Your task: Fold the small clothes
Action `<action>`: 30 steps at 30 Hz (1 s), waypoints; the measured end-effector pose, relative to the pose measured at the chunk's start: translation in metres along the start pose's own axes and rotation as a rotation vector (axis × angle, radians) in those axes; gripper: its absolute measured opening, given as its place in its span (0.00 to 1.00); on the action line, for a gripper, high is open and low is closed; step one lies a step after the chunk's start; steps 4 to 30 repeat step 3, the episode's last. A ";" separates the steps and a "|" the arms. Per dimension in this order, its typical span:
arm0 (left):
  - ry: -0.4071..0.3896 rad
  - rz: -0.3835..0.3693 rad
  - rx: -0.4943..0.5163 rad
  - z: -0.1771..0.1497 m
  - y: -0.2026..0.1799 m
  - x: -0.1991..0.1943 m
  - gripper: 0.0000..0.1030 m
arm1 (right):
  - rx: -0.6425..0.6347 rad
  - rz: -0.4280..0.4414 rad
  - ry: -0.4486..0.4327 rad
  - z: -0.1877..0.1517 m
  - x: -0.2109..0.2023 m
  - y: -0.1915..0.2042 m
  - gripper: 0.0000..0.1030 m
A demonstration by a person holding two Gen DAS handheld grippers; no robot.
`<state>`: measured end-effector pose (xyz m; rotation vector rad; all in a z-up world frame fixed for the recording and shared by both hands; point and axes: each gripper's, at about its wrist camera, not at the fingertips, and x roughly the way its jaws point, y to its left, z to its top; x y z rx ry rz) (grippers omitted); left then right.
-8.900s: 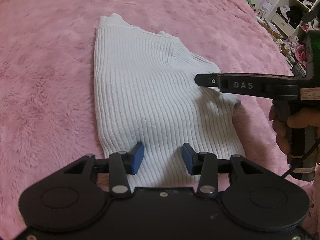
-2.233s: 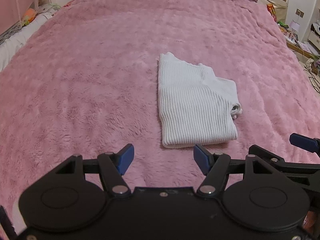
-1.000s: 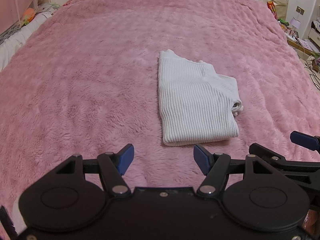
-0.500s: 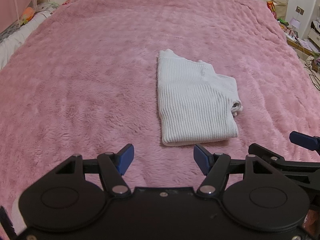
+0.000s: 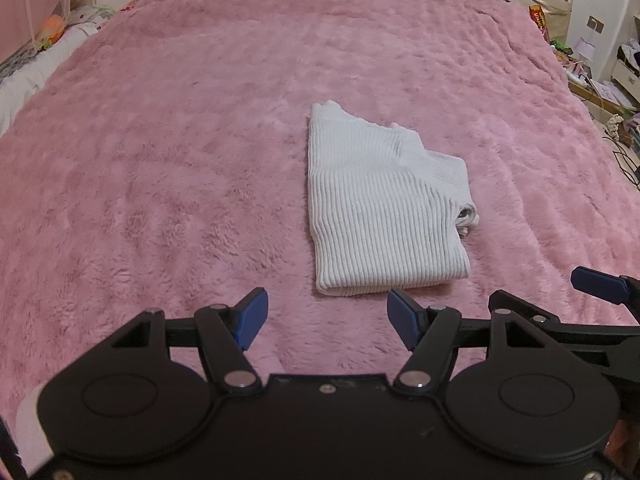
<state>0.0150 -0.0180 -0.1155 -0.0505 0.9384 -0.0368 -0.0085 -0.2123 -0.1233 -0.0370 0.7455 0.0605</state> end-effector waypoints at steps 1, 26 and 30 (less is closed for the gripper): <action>0.002 -0.004 0.005 0.000 0.000 0.000 0.67 | 0.000 -0.001 0.000 0.000 0.000 0.000 0.90; 0.010 -0.002 0.003 0.000 0.000 0.001 0.67 | 0.000 0.000 0.000 0.000 0.000 0.000 0.90; 0.010 -0.002 0.003 0.000 0.000 0.001 0.67 | 0.000 0.000 0.000 0.000 0.000 0.000 0.90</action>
